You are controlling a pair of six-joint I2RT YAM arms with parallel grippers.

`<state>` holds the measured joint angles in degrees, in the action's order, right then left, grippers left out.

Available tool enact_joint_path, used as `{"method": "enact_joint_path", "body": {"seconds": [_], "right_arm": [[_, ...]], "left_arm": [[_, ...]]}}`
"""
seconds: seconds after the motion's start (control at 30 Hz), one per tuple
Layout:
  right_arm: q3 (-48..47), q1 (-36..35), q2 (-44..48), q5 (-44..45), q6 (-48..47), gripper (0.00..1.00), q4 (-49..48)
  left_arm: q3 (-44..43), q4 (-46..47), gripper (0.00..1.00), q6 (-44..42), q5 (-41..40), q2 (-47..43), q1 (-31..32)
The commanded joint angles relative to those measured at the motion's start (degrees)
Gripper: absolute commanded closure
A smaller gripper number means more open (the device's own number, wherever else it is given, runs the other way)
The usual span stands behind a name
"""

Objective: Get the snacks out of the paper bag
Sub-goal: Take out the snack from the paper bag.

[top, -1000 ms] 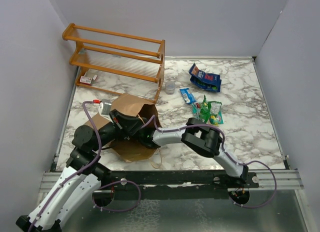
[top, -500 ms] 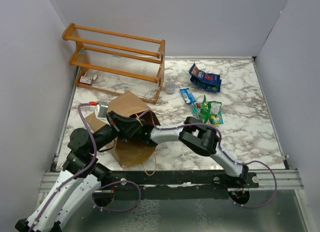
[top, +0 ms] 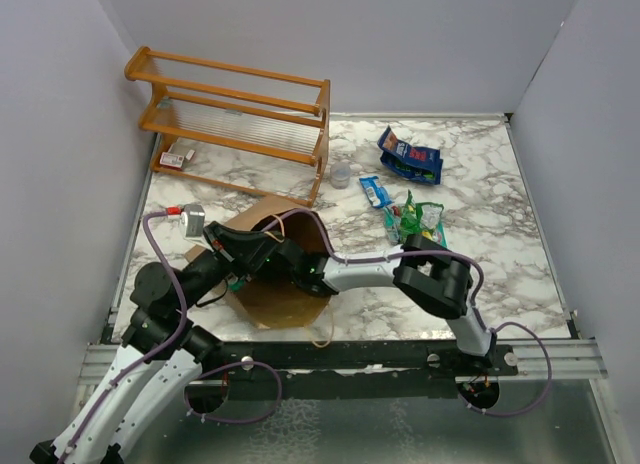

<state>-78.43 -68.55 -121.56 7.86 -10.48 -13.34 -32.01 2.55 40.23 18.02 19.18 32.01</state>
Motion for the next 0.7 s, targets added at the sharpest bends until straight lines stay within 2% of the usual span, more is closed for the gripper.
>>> {"method": "enact_joint_path", "body": {"seconds": [0.0, 0.27, 0.4, 0.67], "right_arm": [[5.93, -2.05, 6.03, -5.59, 6.13, 0.99, -4.0], [10.93, -2.07, 13.32, 0.57, 3.29, 0.99, -5.56], [14.65, -1.95, 16.6, 1.36, 3.36, 0.99, -9.46], [16.11, -1.94, 17.95, 0.17, 3.05, 0.99, -9.3]], "left_arm": [[1.32, -1.33, 1.0, -0.48, -2.5, -0.26, 0.35], [-0.81, -2.94, 1.0, -0.52, -8.54, -1.61, 0.34], [-2.4, -4.42, 1.0, -0.56, -12.27, -2.99, 0.42], [-7.52, -8.47, 1.0, -2.6, -17.57, -2.96, 0.38]]}}
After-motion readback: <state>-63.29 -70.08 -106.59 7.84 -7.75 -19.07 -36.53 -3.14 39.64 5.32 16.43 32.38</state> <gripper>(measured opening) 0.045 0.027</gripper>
